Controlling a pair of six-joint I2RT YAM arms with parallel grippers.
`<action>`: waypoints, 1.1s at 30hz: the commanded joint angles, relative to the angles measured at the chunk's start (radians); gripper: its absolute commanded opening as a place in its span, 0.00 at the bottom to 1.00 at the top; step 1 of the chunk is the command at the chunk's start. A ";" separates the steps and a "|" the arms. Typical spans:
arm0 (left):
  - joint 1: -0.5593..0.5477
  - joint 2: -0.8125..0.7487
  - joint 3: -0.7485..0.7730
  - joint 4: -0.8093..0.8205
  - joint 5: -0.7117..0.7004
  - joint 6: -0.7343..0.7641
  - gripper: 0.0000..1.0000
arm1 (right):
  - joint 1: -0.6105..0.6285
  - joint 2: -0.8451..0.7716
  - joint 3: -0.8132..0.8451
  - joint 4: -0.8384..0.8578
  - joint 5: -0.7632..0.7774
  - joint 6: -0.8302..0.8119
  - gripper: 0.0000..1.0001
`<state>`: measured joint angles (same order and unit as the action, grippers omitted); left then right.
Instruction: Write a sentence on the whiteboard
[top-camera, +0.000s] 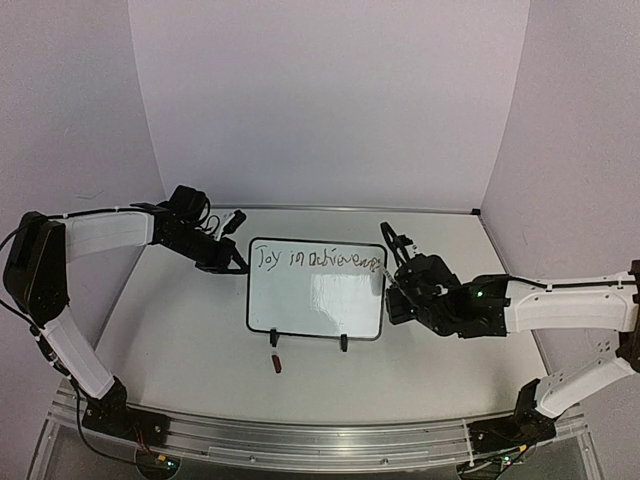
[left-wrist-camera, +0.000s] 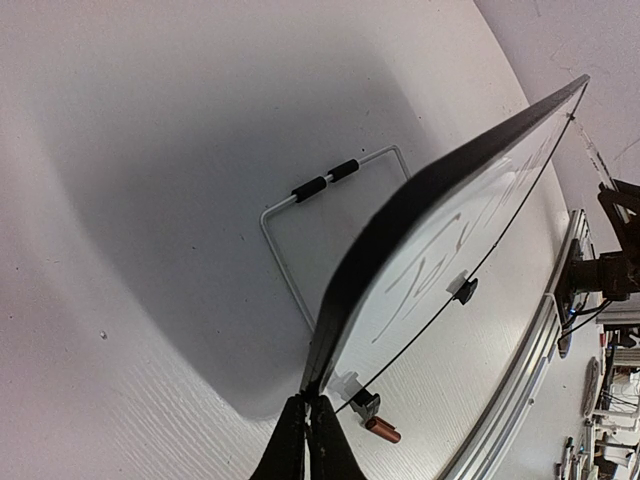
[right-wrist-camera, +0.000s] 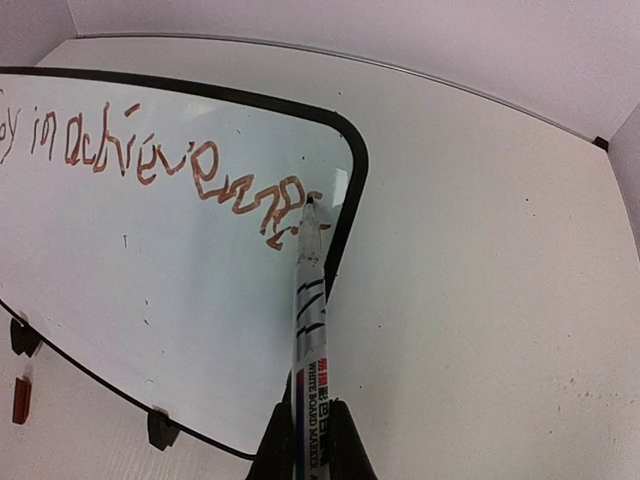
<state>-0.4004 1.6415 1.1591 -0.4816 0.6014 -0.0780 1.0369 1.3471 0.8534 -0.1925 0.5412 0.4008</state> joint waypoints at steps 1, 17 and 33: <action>-0.002 0.004 0.051 -0.005 -0.015 0.004 0.03 | 0.010 -0.036 -0.021 -0.006 0.008 0.041 0.00; -0.002 0.000 0.050 -0.002 -0.015 0.000 0.03 | 0.053 -0.046 -0.040 -0.053 0.030 0.089 0.00; -0.002 -0.005 0.047 0.001 -0.014 -0.003 0.03 | 0.063 -0.050 -0.023 -0.067 0.045 0.075 0.00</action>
<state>-0.4004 1.6413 1.1591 -0.4816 0.6006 -0.0785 1.0901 1.3113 0.8112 -0.2562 0.5607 0.4873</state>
